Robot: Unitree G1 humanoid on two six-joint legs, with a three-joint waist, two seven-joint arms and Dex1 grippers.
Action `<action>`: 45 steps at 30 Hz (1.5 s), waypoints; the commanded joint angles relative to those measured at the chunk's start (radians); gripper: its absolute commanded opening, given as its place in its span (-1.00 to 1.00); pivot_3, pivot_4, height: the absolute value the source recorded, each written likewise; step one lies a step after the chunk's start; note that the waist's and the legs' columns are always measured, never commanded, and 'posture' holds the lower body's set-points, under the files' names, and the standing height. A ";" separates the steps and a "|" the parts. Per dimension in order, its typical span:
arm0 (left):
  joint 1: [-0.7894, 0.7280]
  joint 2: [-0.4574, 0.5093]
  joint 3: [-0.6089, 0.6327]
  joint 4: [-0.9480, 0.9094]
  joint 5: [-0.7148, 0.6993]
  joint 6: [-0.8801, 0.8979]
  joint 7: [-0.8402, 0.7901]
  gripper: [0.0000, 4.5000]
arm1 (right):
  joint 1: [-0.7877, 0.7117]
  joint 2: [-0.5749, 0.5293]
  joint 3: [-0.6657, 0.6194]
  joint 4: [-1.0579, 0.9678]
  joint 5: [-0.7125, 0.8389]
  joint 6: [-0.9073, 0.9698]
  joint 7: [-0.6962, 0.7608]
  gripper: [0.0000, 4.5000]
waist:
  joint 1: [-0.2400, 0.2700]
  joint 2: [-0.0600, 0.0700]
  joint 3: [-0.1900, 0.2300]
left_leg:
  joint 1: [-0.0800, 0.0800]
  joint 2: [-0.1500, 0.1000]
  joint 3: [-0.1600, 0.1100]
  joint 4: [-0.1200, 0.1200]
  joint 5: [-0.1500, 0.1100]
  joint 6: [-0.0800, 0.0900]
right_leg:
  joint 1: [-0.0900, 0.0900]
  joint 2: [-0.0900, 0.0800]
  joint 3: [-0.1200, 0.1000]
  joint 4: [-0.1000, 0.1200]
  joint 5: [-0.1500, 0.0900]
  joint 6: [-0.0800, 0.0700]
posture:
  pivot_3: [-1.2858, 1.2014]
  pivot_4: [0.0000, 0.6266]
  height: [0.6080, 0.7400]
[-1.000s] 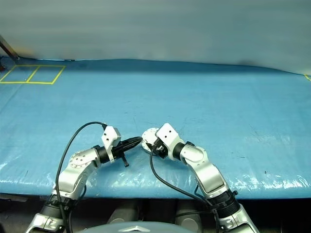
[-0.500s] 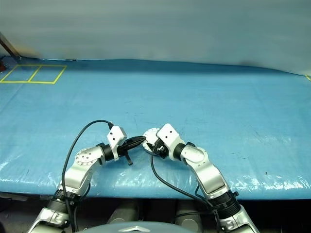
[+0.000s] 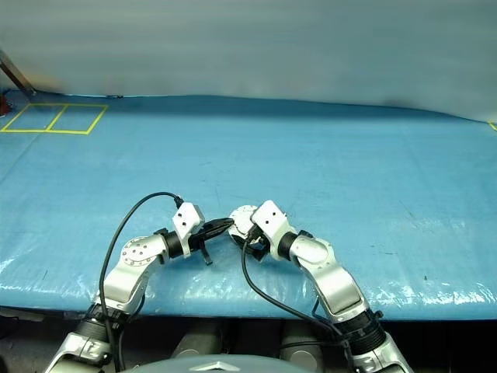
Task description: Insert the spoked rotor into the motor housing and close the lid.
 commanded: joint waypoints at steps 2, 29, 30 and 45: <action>0.017 0.010 -0.032 -0.003 0.016 0.013 -0.016 -1.00 | 0.012 0.001 -0.054 -0.103 0.045 -0.068 0.004 0.97 | 0.000 0.000 0.000 | -0.001 0.000 0.000 -0.001 0.000 0.000 | -0.001 0.000 0.000 0.000 0.000 0.000 | 0.03 -0.52 1.00; 0.016 0.020 -0.028 -0.022 0.020 0.014 -0.008 -1.00 | 0.072 0.145 -0.511 0.059 0.814 0.588 -0.099 0.97 | 0.005 0.002 0.001 | -0.009 0.000 -0.001 0.000 0.000 0.001 | -0.008 0.000 0.000 0.000 0.000 0.000 | 0.03 -0.52 1.00; 0.018 0.020 -0.028 -0.024 0.020 0.013 -0.008 -1.00 | 0.067 0.147 -0.509 0.070 0.817 0.591 -0.099 0.97 | 0.005 0.002 0.001 | -0.009 0.000 -0.001 0.000 0.000 0.001 | -0.008 0.000 0.000 0.000 0.000 0.000 | 0.03 -0.52 1.00; 0.027 0.022 -0.034 -0.033 0.020 0.017 -0.001 -1.00 | 0.051 0.263 -0.565 0.195 0.883 0.553 -0.121 0.79 | -0.006 0.002 0.001 | -0.008 0.000 -0.001 0.000 0.000 0.001 | -0.007 0.000 0.000 0.000 0.000 0.000 | 0.03 -0.52 1.00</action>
